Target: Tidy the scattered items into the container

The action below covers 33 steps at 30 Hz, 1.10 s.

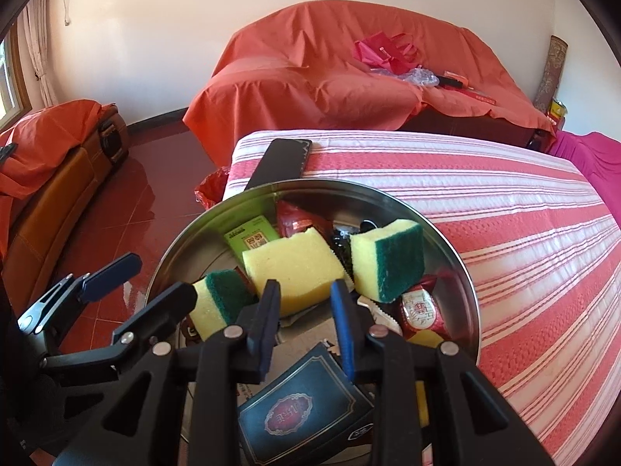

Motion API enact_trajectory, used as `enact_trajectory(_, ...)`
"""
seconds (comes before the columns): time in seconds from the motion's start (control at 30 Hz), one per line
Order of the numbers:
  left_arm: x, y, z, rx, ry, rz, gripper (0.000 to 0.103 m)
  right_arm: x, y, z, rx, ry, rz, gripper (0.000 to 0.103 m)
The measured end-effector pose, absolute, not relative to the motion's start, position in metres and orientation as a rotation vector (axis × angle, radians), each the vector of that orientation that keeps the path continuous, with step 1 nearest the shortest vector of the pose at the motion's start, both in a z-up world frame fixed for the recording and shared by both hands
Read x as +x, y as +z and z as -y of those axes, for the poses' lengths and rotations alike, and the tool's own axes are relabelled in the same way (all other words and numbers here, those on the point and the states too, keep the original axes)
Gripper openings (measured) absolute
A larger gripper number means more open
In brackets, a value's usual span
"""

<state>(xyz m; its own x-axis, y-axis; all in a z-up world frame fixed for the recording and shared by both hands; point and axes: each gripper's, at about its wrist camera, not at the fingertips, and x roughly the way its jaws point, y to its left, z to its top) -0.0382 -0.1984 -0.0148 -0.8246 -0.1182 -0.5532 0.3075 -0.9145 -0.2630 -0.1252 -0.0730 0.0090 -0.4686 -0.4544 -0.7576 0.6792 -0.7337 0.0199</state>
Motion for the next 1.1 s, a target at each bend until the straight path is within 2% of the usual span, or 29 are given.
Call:
enact_trajectory(0.37,-0.037,-0.016,0.201,0.785,-2.741,-0.531,0.074,-0.149,-0.035,0.090,1.193,-2.165,-0.415,0.027)
enact_trajectory(0.43,-0.037,-0.015,0.198,0.782,-2.749,-0.506,0.074,-0.157,-0.034,0.077,1.210,-2.193,-0.319,0.027)
enact_trajectory(0.53,-0.037,-0.014,0.194,0.773,-2.755,-0.474,0.074,-0.154,-0.011,0.036,1.182,-2.194,-0.039,0.029)
enact_trajectory(0.67,-0.036,-0.013,0.189,0.762,-2.765,-0.455,0.074,-0.135,0.011,-0.010,1.187,-2.219,0.029,0.033)
enact_trajectory(0.9,-0.023,-0.004,0.185,0.665,-2.768,-0.425,0.074,-0.112,-0.013,0.007,1.344,-2.097,-0.136,0.031)
enact_trajectory(1.1,-0.023,-0.004,0.181,0.666,-2.777,-0.391,0.074,-0.135,-0.028,0.043,1.300,-2.101,-0.104,0.031)
